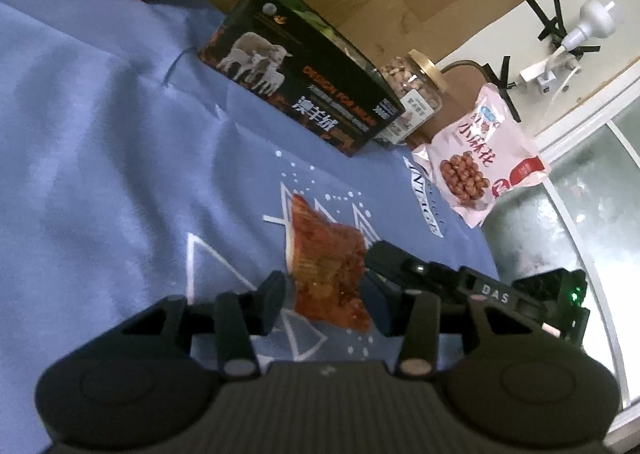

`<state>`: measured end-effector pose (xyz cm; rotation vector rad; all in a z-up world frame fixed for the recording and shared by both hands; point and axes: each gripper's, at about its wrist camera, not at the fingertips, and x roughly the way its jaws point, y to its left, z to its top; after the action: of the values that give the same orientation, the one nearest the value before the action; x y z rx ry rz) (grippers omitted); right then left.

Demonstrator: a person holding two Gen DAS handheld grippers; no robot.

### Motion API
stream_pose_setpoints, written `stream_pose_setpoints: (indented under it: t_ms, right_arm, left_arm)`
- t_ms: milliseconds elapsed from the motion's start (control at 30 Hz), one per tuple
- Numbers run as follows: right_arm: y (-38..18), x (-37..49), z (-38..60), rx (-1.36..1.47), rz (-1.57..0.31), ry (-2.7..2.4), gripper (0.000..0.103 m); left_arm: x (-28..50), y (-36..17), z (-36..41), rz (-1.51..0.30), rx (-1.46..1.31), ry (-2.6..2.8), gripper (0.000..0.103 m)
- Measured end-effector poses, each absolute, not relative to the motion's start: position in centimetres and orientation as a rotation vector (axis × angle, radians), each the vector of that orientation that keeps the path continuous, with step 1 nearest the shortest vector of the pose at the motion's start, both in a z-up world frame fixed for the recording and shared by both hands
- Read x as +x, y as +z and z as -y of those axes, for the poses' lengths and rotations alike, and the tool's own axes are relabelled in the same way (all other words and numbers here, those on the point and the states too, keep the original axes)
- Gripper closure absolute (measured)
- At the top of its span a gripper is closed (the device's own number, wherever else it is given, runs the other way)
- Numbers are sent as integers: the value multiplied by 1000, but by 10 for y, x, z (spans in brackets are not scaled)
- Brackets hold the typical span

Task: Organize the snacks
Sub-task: 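Grasp the red snack bag with the right gripper, then carry the red snack bag into the black box and release it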

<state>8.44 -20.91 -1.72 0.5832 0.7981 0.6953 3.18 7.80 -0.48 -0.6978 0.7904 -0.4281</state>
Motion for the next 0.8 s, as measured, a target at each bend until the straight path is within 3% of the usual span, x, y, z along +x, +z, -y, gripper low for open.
stream_pose_setpoints:
  t_ms: [100, 133, 167, 267, 533, 800]
  right_arm:
    - [-15, 83, 197, 536, -802, 738, 76]
    - [-14, 82, 194, 520, -805, 754, 77]
    - [-16, 82, 191, 524, -828, 783, 86]
    - [-14, 77, 191, 530, -812, 793, 91]
    - [20, 99, 199, 646, -735, 819, 92]
    - [77, 178, 194, 598, -571, 775, 92]
  left_arm:
    - [35, -7, -77, -776, -704, -439, 63]
    - [36, -8, -76, -773, -703, -439, 67]
    - [37, -9, -76, -779, -705, -438, 78]
    - [40, -13, -77, -799, -723, -430, 91]
    - [66, 25, -77, -733, -695, -482, 91]
    - [161, 89, -70, -605, -570, -465, 90]
